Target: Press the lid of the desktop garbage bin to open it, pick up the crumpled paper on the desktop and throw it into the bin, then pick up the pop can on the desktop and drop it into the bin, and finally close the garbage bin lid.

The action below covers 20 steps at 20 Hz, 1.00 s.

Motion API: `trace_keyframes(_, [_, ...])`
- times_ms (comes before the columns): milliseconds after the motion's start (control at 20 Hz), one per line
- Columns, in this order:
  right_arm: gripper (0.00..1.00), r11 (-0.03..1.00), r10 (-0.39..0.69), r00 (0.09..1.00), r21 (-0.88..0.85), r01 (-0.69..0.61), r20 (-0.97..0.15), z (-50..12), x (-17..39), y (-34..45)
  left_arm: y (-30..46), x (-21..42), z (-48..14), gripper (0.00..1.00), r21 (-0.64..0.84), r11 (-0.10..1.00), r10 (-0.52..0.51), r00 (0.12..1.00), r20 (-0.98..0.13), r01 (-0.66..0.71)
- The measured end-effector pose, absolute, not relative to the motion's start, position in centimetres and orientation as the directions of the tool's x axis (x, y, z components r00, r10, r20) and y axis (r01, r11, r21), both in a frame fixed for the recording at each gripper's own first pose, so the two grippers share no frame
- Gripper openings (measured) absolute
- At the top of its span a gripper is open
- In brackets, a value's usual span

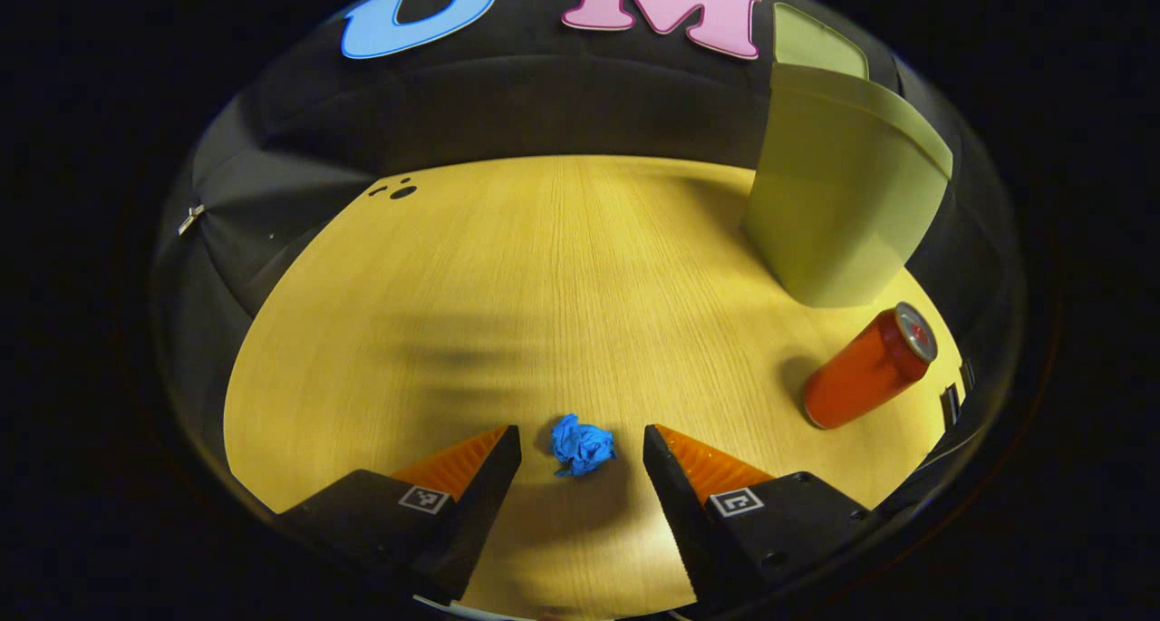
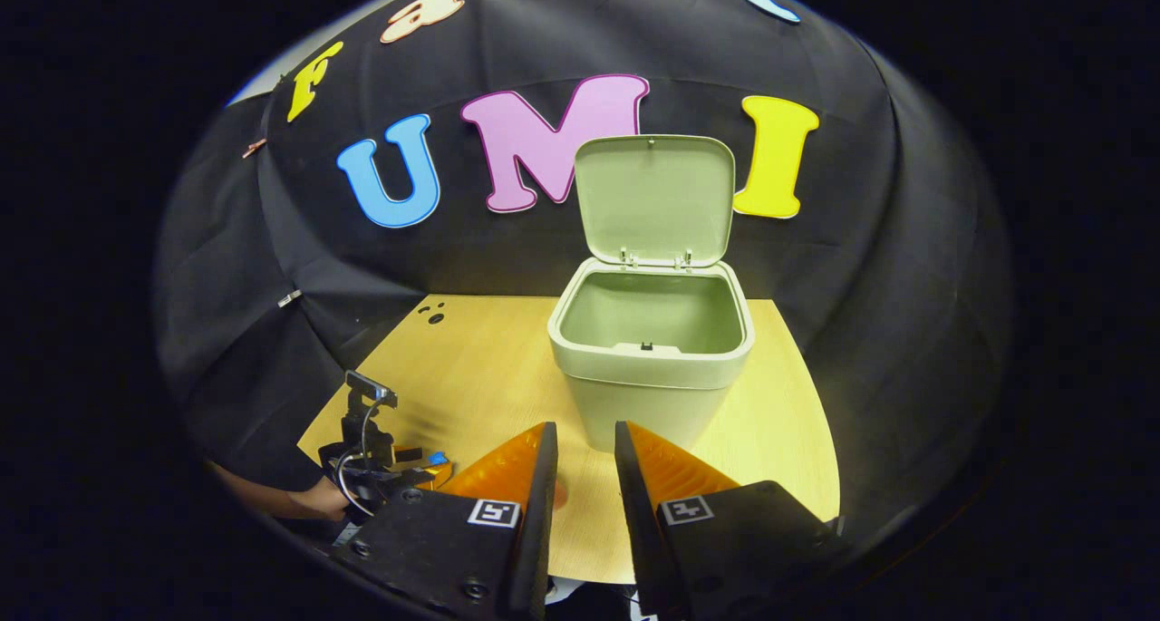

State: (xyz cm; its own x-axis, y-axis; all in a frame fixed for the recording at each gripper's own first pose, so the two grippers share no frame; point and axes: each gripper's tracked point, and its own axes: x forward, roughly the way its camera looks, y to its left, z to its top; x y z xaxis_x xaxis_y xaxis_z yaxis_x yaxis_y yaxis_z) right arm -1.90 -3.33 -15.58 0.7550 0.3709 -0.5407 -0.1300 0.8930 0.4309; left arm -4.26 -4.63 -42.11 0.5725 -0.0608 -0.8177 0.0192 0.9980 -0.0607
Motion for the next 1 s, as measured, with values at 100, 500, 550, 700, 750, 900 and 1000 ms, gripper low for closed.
trace_keyframes(100, [0.42, 0.891, 0.37, 0.754, 0.437, -0.122, -0.543, -15.8, -1.8, -3.9, -4.8, -4.3, -42.9, 0.87, -0.053, 0.998, -0.059, 0.557, -0.829, 0.027])
trace_keyframes(500, [0.42, 0.889, 0.371, 0.741, 0.445, -0.109, -0.56, -17.3, -1.8, -5.5, -5.4, -3.6, -43.6, 0.46, -0.046, 0.998, -0.065, 0.542, -0.838, 0.048])
trace_keyframes(550, [0.42, 0.886, 0.376, 0.738, 0.449, -0.11, -0.56, -17.5, -1.7, -5.6, -5.4, -3.4, -43.3, 0.46, -0.049, 0.998, -0.066, 0.544, -0.836, 0.046])
trace_keyframes(700, [0.42, 0.881, 0.388, 0.736, 0.458, -0.119, -0.554, -17.8, -1.2, -5.7, -5.5, -2.9, -41.6, 0.42, -0.057, 0.998, -0.065, 0.567, -0.821, 0.032])
trace_keyframes(750, [0.42, 0.88, 0.391, 0.737, 0.458, -0.124, -0.551, -17.9, -1.0, -5.7, -5.6, -2.7, -40.7, 0.42, -0.06, 0.998, -0.065, 0.58, -0.812, 0.028])
trace_keyframes(900, [0.42, 0.876, 0.399, 0.735, 0.466, -0.128, -0.548, -18.3, -0.5, -5.7, -6.4, -1.1, -36.6, 0.44, -0.091, 0.995, -0.091, 0.643, -0.76, 0.033])
trace_keyframes(1000, [0.34, 0.87, 0.404, 0.736, 0.476, -0.126, -0.544, -18.6, -0.1, -5.6, -7.2, 0.5, -33.2, 0.41, -0.118, 0.992, -0.109, 0.691, -0.714, 0.034])
